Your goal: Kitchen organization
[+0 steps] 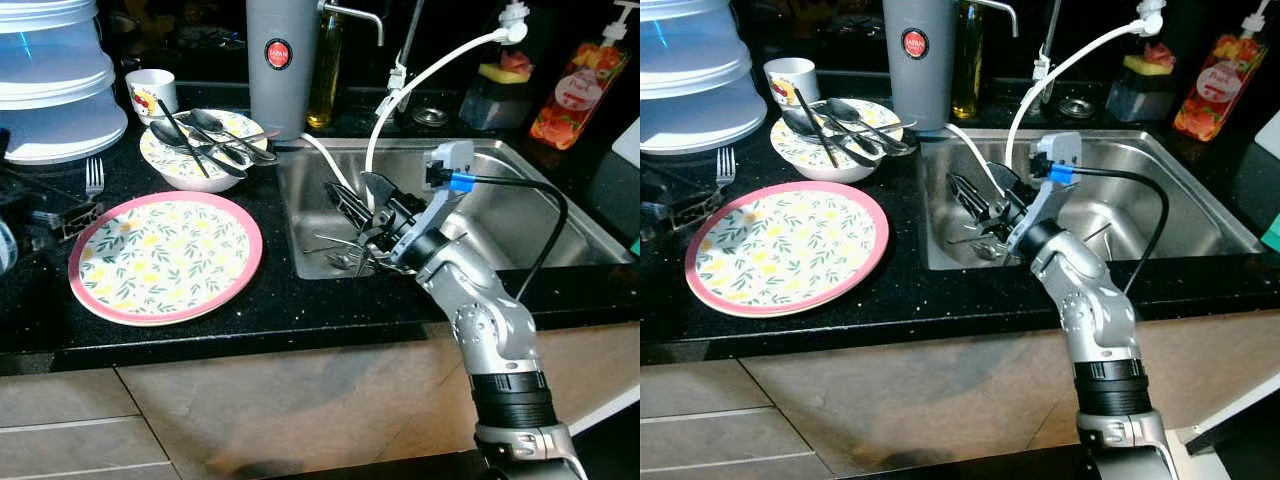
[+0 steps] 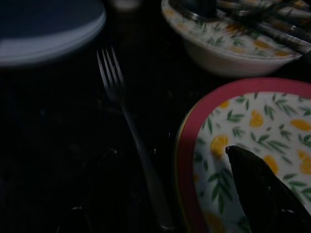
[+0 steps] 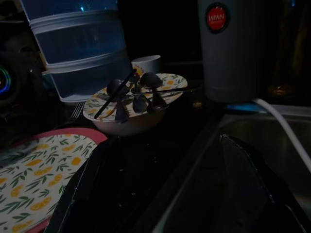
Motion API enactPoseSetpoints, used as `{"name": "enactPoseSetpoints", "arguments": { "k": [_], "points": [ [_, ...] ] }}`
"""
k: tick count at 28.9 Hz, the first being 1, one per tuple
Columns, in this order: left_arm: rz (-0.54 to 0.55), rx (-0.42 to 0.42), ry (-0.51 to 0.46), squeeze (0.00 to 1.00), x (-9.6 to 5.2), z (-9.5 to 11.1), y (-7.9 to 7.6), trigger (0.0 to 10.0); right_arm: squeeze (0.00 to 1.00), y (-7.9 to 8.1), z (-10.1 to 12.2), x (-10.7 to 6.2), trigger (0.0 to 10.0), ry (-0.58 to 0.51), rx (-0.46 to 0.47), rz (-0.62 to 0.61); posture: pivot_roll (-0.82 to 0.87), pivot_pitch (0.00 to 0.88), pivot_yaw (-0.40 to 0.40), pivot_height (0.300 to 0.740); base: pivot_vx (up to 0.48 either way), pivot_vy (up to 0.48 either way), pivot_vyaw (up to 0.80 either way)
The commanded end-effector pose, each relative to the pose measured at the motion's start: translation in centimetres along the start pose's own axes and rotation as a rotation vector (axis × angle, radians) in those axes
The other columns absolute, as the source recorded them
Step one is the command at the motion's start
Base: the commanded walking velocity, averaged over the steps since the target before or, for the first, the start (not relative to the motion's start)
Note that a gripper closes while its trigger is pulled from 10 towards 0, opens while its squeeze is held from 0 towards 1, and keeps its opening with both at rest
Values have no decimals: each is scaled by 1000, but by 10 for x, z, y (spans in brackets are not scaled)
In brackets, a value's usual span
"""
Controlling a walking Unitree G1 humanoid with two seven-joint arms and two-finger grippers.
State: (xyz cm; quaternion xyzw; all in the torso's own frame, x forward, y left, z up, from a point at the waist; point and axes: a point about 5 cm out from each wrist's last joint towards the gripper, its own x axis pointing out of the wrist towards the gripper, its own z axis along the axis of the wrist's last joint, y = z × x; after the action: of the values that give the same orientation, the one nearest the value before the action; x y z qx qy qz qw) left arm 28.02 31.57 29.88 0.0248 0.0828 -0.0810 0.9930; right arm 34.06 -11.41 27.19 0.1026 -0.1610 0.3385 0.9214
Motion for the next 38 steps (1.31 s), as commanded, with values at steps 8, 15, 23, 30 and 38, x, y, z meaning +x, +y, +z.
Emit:
{"name": "enactPoseSetpoints", "arguments": {
  "k": [8, 15, 23, 30, 38],
  "points": [
    [-183, -72, 10, 0, 10, -6, -25, 10000, 0, 6, -3, 1, 10000, 33, -35, 37, 31, 163, -46, 740, 0, 0, 0],
    [-240, -132, 83, 0, 11, -13, -29, 10000, 0, 7, -9, -4, 10000, 58, -27, 46, 31, 163, -46, 740, 0, 0, 0],
    [-162, -61, 241, 0, 11, -34, -22, 10000, 0, 7, -9, -4, 10000, 63, -29, 47, 32, 163, -41, 740, 0, 0, 0],
    [-127, -120, 168, 0, 14, -25, -16, 10000, 0, 8, -9, -4, 10000, 62, -29, 46, 30, 154, -41, 740, 0, 0, 0],
    [-211, -149, 138, 0, 20, -28, -27, 10000, 0, 9, -10, -4, 10000, 62, -20, 49, 34, 141, -43, 740, 0, 0, 0]
  ]
}}
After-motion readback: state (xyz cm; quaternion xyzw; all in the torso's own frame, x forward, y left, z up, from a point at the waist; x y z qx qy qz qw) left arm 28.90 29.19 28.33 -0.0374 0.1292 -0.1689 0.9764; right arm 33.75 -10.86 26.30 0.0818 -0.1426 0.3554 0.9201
